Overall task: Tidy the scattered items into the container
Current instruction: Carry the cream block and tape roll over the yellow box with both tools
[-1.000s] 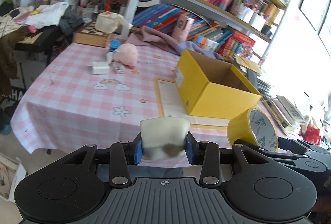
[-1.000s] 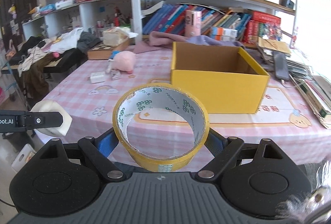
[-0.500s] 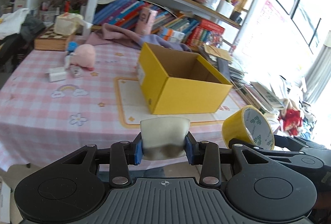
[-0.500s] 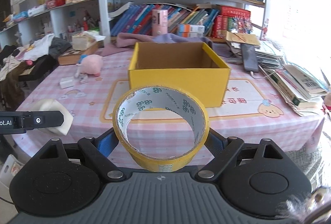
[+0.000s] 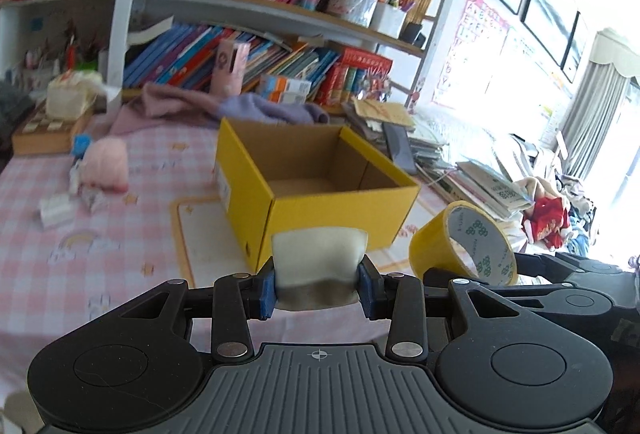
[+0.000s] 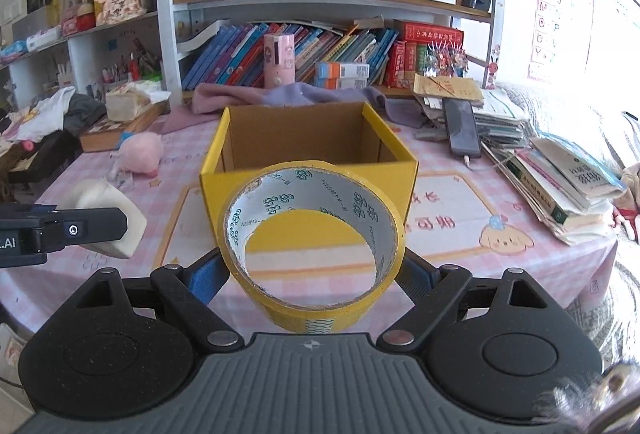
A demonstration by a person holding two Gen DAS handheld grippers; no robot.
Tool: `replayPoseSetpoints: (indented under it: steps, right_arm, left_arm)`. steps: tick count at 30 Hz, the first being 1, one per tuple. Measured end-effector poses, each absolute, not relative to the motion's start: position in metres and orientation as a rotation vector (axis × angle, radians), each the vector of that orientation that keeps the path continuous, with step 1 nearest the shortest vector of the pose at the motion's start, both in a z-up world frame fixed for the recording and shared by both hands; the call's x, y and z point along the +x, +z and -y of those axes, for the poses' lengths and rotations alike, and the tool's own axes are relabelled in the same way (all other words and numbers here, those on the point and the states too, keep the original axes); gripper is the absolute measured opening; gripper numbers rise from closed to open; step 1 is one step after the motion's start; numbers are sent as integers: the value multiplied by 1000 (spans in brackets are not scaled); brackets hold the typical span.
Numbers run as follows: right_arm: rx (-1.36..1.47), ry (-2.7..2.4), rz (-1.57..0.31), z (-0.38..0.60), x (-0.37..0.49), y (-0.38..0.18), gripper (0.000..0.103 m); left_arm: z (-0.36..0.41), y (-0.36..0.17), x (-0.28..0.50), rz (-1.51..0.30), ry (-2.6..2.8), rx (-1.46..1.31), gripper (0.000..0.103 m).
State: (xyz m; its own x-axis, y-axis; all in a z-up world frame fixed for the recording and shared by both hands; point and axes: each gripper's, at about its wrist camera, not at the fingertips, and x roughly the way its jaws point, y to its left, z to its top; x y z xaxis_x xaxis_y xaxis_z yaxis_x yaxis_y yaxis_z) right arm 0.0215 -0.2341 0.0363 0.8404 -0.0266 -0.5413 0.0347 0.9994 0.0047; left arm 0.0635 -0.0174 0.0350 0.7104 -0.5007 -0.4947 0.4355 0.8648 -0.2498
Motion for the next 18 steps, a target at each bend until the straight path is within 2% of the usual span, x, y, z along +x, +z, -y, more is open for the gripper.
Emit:
replayPoseSetpoints:
  steps: [18]
  right_arm:
    - [-38, 69, -493, 279, 130, 67, 88]
  left_arm:
    - [62, 58, 146, -486, -456, -97, 38]
